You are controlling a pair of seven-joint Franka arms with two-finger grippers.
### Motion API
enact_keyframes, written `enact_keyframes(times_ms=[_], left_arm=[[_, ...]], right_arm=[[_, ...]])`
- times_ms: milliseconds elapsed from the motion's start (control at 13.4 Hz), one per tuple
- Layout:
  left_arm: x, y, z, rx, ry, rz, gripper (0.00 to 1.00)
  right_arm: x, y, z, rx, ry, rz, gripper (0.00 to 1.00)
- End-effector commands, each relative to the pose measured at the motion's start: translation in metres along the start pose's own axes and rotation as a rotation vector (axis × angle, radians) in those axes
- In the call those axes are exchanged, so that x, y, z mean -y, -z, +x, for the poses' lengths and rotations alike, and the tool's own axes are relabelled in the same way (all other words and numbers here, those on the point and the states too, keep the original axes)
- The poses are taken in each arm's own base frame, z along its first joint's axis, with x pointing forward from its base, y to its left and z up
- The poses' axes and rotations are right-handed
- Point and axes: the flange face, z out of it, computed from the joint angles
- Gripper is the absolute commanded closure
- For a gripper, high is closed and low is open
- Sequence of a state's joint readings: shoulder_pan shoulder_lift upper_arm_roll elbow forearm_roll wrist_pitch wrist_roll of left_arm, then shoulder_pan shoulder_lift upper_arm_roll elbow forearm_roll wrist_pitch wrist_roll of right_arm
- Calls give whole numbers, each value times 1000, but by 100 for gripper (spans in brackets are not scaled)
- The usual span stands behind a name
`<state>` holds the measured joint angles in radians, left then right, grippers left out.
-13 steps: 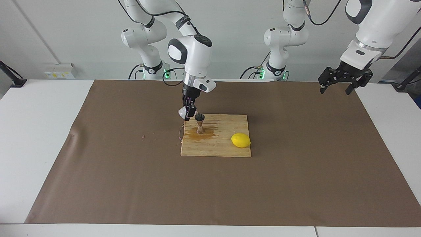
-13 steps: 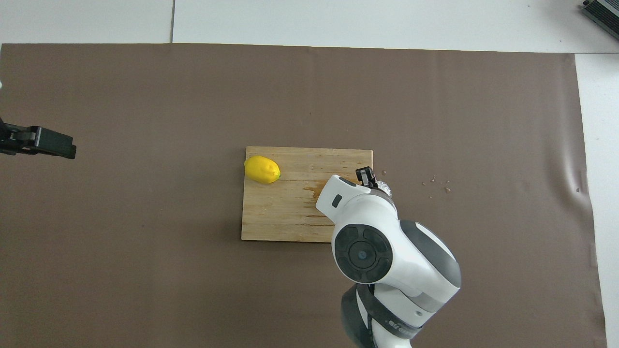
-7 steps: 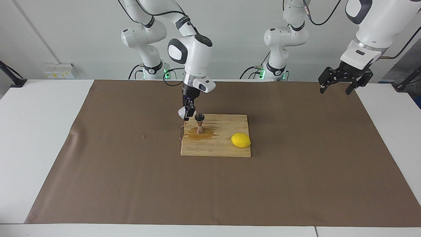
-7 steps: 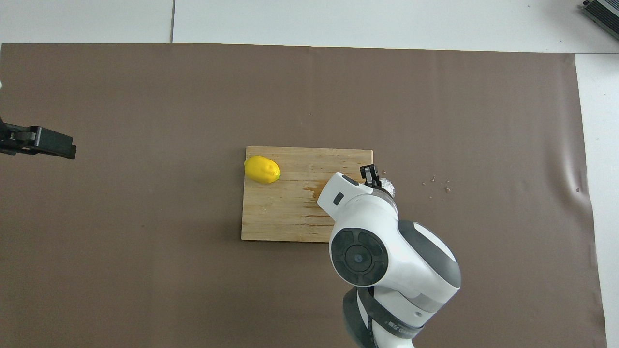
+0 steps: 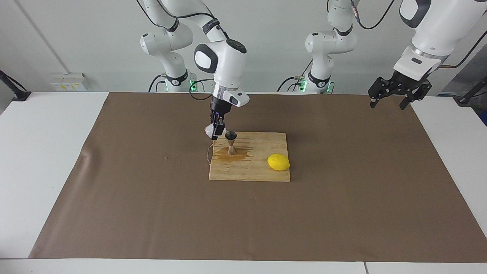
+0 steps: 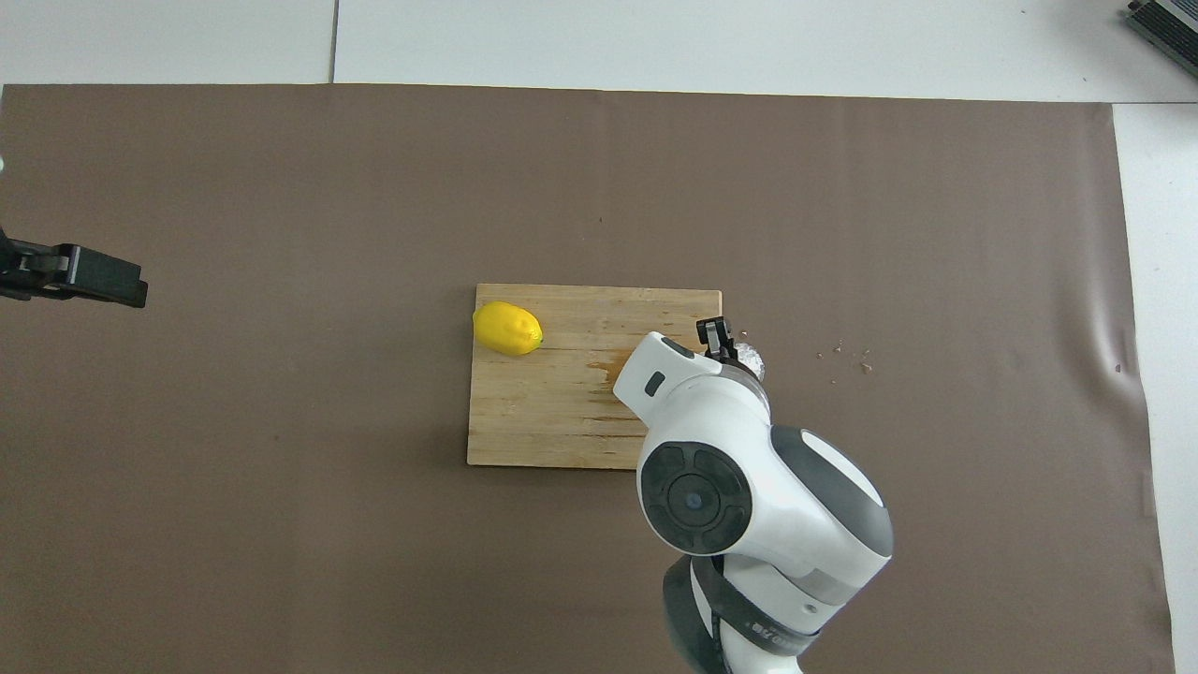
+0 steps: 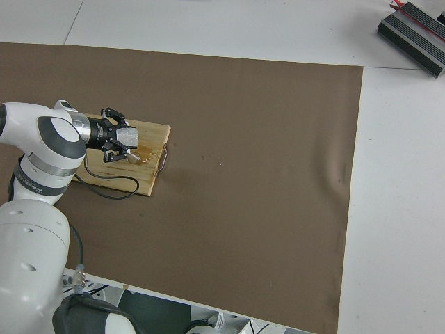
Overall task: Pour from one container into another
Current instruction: 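Hold the white cup tilted, pouring orange liquid into the metal cup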
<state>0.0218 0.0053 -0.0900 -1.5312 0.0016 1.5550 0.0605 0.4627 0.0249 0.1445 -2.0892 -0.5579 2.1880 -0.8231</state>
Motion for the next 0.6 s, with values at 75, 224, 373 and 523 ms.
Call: enact_keyframes(times_ms=[75,224,373,523], left_arm=[[3,2,-9,5,1,-15,0],[3,2,-10,7,1,-15,0],[3,1,-9,8,1,-15,0],[3,2,-10,7,1,-15,0]], right_arm=[[-5,4,13,50,14,-18,82],[-4,3,13,62,19,-15,82],[-3,4,14,70,22,-10,82],[0,5,16,98,42,-12,82]])
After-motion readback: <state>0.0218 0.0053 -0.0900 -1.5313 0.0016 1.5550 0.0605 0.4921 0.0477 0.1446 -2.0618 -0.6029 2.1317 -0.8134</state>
